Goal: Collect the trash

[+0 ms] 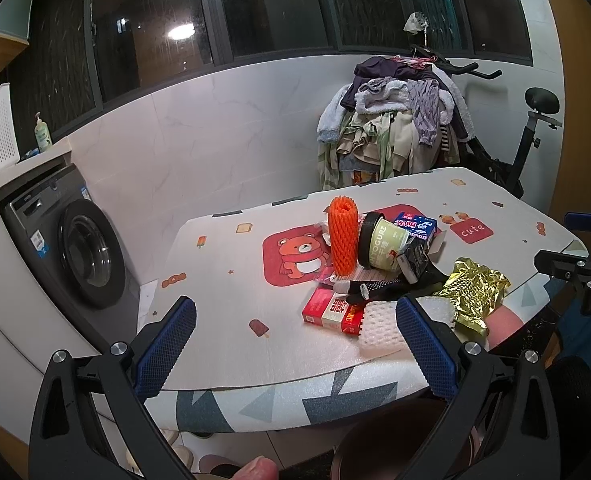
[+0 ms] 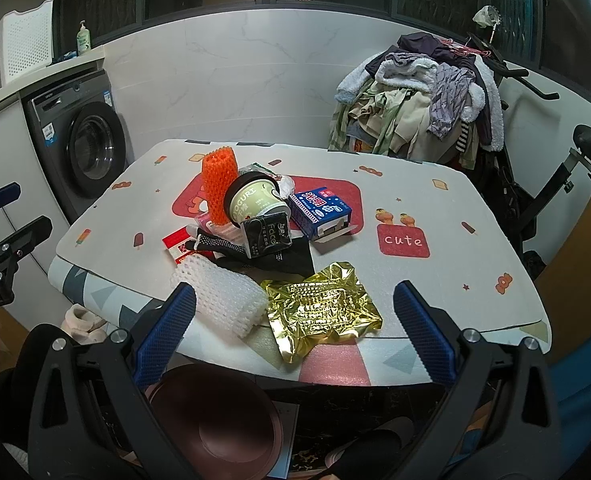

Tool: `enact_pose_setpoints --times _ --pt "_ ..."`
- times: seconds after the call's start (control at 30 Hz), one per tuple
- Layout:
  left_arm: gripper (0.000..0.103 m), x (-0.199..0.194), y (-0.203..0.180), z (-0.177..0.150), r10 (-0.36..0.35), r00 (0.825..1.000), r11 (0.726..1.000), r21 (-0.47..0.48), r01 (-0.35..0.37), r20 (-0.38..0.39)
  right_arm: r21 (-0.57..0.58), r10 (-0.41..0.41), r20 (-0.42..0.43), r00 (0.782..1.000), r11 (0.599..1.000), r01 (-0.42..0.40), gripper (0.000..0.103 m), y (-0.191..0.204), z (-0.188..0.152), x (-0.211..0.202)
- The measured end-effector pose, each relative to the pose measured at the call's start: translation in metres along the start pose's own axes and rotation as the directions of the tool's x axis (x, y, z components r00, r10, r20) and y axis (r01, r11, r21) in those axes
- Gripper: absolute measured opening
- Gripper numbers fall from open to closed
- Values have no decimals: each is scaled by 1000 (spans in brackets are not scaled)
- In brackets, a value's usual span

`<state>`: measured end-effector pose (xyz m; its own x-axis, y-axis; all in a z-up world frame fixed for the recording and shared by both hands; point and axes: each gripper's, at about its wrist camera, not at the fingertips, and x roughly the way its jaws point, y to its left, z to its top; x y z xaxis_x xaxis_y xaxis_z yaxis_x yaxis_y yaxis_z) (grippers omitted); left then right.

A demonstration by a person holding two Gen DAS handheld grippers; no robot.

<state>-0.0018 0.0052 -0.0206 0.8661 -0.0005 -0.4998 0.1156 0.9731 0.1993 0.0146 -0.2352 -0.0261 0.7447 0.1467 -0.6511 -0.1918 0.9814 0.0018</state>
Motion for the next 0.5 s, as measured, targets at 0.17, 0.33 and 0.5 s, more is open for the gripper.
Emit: enact_pose_setpoints --times 0.17,0.33,0.5 --pt "98 0 1 2 -1 1000 1000 0 1 -1 0 -2 0 1000 1000 2 97 1 1 0" --pt "98 1 1 0 -2 1000 1000 -2 2 -4 -4 -3 3 1000 1000 3 97 -2 -4 1" --pt "98 0 1 0 27 1000 1000 3 -27 11 14 12 27 1000 1000 -13 97 -9 -1 -4"
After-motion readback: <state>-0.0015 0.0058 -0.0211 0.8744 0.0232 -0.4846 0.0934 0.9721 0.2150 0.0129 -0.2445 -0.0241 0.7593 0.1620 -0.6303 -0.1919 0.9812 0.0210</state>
